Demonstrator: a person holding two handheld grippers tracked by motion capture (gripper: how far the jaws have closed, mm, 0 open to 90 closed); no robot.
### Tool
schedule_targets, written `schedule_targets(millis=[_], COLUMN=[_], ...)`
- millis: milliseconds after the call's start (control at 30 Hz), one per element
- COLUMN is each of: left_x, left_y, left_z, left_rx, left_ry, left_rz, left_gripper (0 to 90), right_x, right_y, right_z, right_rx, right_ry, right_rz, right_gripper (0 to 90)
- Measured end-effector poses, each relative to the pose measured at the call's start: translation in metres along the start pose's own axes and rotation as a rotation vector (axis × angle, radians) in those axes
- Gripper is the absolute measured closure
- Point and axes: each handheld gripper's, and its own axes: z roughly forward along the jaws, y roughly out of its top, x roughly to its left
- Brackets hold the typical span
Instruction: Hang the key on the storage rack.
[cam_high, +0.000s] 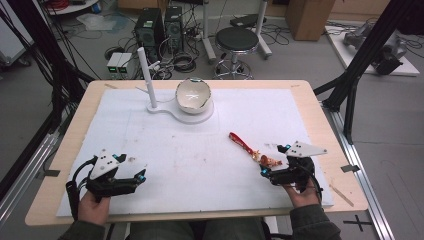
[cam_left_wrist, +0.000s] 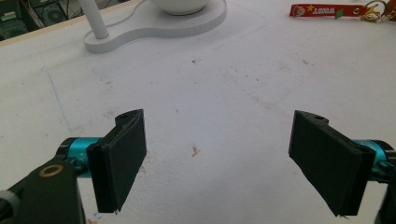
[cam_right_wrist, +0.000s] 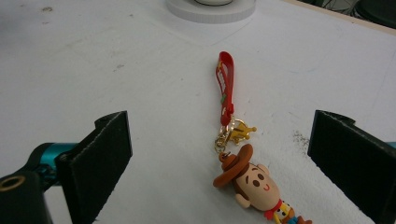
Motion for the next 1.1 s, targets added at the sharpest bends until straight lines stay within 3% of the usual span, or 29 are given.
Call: schedule_targets(millis=[1100], left_x=[0.0003], left_y=[-0.0009], left_z=[0.0004], left_rx=[-0.009], left_ry=[-0.003], left_rz=[-0.008], left_gripper=[19.5], right_x=[0.0002], right_y=[-0.0005], right_z=[-0.0026], right_rx=[-0.010], right_ry=[-0.009], right_rz=[-0.002], right_gripper=[5.3])
